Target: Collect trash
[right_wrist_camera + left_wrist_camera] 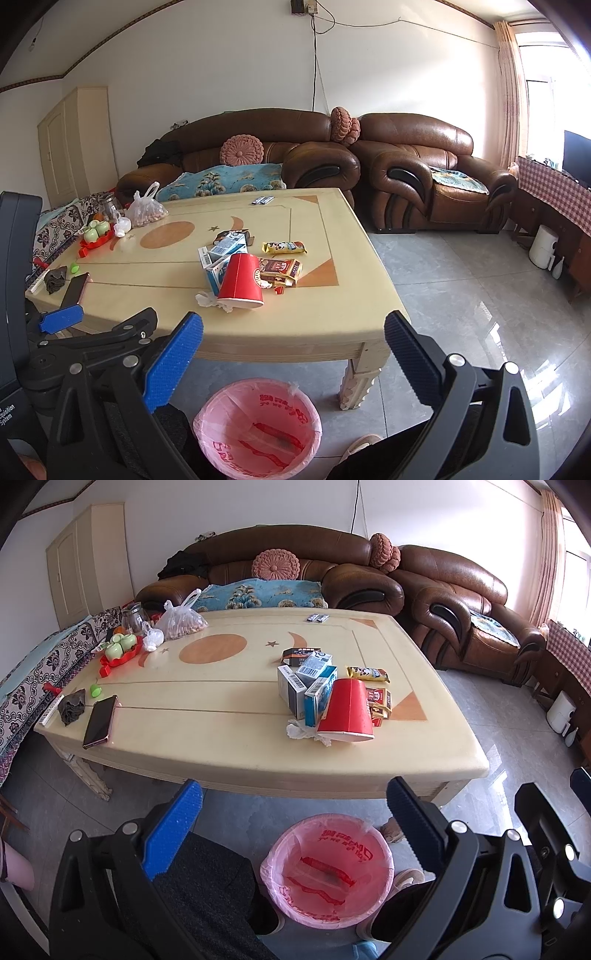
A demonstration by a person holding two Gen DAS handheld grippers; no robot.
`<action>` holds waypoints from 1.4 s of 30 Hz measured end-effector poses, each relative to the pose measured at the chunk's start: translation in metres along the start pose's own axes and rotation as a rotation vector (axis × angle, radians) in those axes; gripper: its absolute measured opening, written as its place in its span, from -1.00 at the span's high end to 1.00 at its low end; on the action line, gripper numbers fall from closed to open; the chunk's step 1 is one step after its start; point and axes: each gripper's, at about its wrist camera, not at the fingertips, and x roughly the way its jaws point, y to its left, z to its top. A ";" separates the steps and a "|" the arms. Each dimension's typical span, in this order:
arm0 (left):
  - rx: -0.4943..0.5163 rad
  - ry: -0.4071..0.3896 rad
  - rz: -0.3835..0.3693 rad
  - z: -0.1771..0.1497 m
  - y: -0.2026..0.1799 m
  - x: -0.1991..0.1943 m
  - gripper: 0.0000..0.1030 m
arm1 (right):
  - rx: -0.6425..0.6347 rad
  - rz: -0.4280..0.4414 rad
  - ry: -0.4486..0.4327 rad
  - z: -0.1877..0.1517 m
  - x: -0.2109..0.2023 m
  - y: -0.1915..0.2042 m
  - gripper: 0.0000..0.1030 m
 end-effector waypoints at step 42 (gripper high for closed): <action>-0.131 0.303 -0.108 0.115 0.049 0.167 -0.90 | -0.344 0.131 0.007 -0.010 0.161 0.015 -0.87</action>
